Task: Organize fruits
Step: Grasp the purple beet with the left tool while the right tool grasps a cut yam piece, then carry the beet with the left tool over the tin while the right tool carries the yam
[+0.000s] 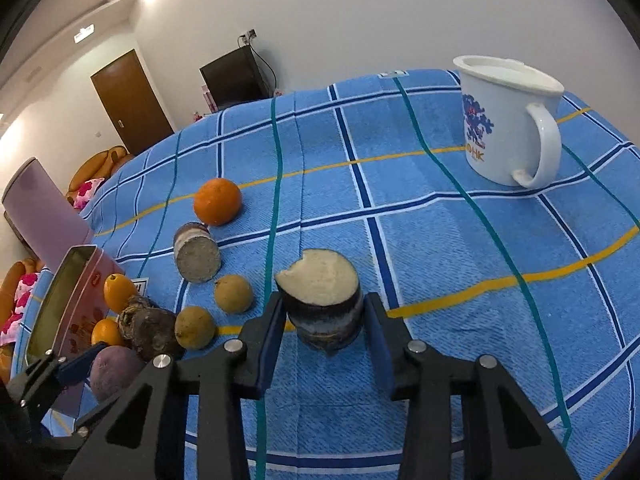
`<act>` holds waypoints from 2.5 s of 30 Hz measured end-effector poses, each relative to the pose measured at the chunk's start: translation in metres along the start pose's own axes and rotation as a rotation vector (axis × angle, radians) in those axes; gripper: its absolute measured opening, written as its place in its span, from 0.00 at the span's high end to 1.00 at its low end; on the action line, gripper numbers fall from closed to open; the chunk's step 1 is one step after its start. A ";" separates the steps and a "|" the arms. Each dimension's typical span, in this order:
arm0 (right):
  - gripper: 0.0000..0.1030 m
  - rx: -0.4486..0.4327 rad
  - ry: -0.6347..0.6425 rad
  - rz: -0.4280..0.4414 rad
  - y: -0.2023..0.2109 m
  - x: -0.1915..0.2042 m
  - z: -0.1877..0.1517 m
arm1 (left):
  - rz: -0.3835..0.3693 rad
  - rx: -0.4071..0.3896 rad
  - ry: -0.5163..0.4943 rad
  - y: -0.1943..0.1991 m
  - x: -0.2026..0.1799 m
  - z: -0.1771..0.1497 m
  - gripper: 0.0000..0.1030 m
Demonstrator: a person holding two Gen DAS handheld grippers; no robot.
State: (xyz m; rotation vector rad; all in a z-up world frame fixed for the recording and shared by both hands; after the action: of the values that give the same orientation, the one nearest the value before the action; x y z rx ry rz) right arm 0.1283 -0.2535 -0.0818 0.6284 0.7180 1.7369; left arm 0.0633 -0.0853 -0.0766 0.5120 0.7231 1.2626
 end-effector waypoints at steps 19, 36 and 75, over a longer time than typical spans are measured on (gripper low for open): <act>0.60 -0.175 0.110 -0.004 0.035 0.027 0.002 | 0.011 -0.160 0.046 0.031 0.010 0.002 0.49; 0.60 -0.275 0.200 -0.012 0.059 0.058 -0.005 | 0.026 -0.263 0.122 0.049 0.028 0.003 0.49; 0.60 -0.347 0.342 0.046 0.066 0.121 -0.009 | 0.118 -0.420 0.121 0.083 0.055 0.009 0.49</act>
State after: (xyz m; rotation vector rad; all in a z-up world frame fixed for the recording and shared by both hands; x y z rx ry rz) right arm 0.0478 -0.1523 -0.0324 0.1106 0.6136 1.9775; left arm 0.0220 -0.0121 -0.0237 0.1361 0.5116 1.5184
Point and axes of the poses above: each gripper's, at about its wrist camera, not at the fingertips, and y roughly against the way its jaws point, x to its left, z to its top, the point moved 3 cm from there along -y, roughly the way its jaws point, and after that the axes turned 12 degrees about y, right-handed, at the moved point
